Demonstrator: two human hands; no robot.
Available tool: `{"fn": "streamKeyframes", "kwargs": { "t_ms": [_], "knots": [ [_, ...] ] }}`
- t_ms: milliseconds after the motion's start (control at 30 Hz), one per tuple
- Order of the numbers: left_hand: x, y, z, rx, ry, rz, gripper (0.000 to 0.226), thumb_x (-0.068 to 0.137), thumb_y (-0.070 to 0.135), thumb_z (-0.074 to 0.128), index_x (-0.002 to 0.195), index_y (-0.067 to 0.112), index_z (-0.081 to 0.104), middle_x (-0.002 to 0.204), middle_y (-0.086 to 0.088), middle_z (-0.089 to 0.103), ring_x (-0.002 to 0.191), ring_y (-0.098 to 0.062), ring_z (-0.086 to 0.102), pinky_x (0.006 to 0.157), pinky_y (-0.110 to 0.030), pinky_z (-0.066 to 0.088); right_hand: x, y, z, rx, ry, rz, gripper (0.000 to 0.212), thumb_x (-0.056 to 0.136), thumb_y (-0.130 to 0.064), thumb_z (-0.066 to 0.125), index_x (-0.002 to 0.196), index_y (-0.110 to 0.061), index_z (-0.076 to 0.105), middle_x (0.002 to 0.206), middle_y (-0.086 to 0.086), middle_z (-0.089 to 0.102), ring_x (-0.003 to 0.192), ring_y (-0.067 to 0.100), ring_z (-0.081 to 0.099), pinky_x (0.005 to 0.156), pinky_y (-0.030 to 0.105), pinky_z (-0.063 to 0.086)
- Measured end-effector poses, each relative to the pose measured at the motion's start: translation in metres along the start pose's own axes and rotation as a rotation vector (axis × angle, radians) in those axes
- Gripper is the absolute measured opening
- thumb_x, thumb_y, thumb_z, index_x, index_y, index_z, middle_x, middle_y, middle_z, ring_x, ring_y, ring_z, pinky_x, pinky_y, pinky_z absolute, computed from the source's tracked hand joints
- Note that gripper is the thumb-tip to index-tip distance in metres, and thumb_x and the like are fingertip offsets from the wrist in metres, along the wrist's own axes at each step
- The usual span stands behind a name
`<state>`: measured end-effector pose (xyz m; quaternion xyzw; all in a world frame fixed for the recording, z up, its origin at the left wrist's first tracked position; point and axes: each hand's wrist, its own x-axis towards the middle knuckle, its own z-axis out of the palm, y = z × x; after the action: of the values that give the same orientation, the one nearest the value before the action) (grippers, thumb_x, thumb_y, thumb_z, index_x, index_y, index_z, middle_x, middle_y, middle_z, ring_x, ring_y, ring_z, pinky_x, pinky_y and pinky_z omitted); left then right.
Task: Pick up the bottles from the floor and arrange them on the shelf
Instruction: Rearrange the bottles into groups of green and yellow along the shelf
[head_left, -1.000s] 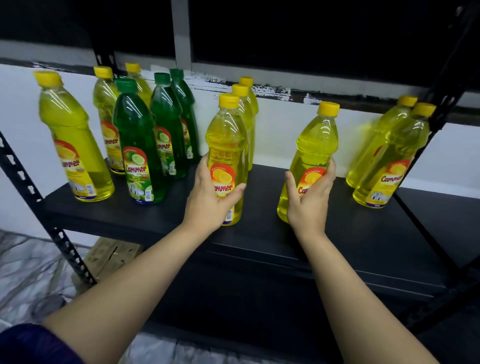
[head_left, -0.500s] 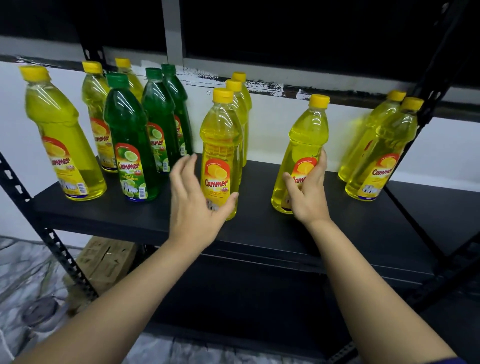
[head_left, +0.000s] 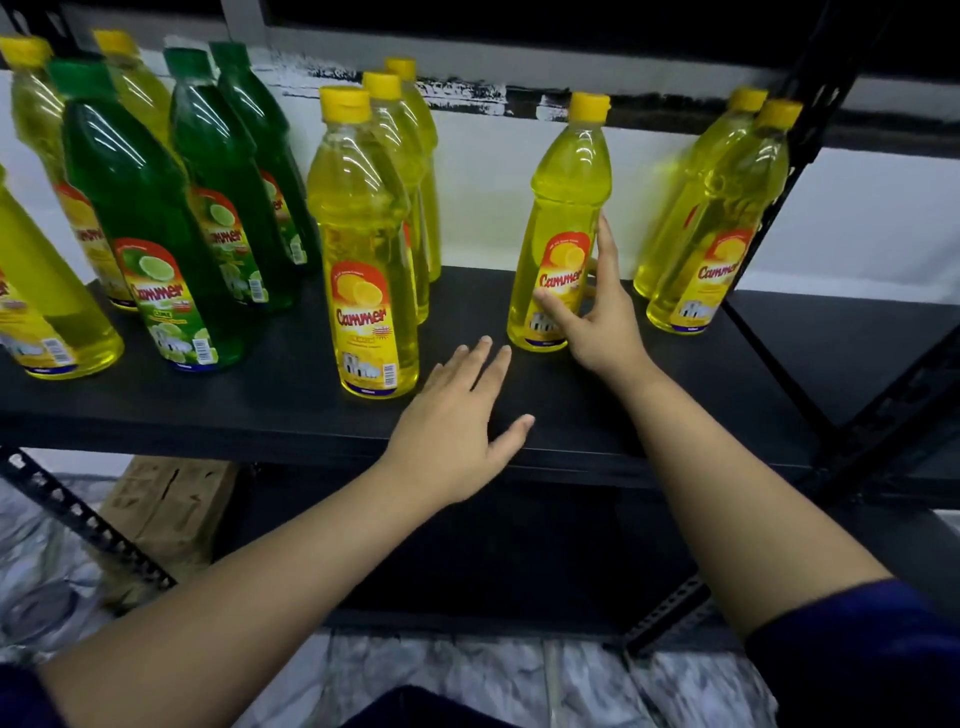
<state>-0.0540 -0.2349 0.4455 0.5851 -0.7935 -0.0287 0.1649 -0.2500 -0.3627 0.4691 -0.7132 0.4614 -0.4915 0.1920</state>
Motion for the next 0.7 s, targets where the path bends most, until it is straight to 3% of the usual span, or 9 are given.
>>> {"fn": "streamKeyframes", "kwargs": {
  "t_ms": [67,167,333,433,567,700],
  "knots": [
    [0.017,0.004,0.002,0.066,-0.120,-0.071,0.084,0.100,0.072,0.028,0.166,0.022,0.013,0.174,-0.004,0.007,0.161,-0.025,0.006,0.130,-0.044,0.010,0.012,0.005,0.000,-0.005,0.030,0.005,0.100,0.097,-0.035,0.077,0.169,-0.029,0.009,0.141,-0.017,0.050,0.112,-0.032,0.048,0.093,0.002,0.044],
    [0.041,0.009,0.000,0.075,-0.261,-0.154,0.088,0.096,0.079,0.022,0.166,0.026,0.013,0.174,0.000,0.005,0.161,-0.022,0.001,0.130,-0.047,0.003,0.032,0.016,0.002,-0.001,0.044,0.003,0.099,0.096,-0.035,0.078,0.169,-0.023,0.011,0.144,-0.013,0.048,0.111,-0.030,0.048,0.091,0.001,0.042],
    [0.066,0.012,0.003,0.099,-0.330,-0.211,0.091,0.092,0.085,0.021,0.165,0.035,0.005,0.174,0.005,-0.004,0.161,-0.020,-0.006,0.129,-0.050,-0.002,0.065,0.035,0.009,0.022,0.010,0.001,0.097,0.097,-0.035,0.076,0.168,-0.024,0.010,0.148,-0.010,0.047,0.121,0.001,0.051,0.084,-0.009,0.036],
    [0.074,0.012,0.008,0.098,-0.318,-0.242,0.092,0.089,0.087,0.020,0.165,0.037,0.004,0.174,0.007,-0.005,0.160,-0.018,-0.009,0.129,-0.050,-0.003,0.080,0.046,0.016,0.031,0.004,-0.023,0.097,0.097,-0.036,0.075,0.168,-0.026,0.010,0.158,-0.003,0.046,0.126,0.004,0.051,0.090,-0.001,0.039],
    [0.074,0.009,0.012,0.088,-0.290,-0.243,0.093,0.088,0.088,0.019,0.164,0.039,0.001,0.173,0.010,-0.008,0.160,-0.016,-0.012,0.129,-0.048,-0.004,0.092,0.058,0.023,0.042,0.012,-0.033,0.096,0.098,-0.038,0.074,0.168,-0.032,0.008,0.161,-0.002,0.043,0.136,0.012,0.052,0.105,0.023,0.046],
    [0.075,0.005,0.014,0.059,-0.273,-0.221,0.093,0.088,0.088,0.021,0.165,0.038,0.003,0.174,0.009,-0.007,0.160,-0.016,-0.011,0.129,-0.048,-0.005,0.105,0.063,0.026,0.044,0.018,-0.006,0.096,0.098,-0.037,0.074,0.168,-0.030,0.008,0.162,-0.001,0.043,0.134,0.014,0.053,0.103,0.024,0.046]
  ]
}}
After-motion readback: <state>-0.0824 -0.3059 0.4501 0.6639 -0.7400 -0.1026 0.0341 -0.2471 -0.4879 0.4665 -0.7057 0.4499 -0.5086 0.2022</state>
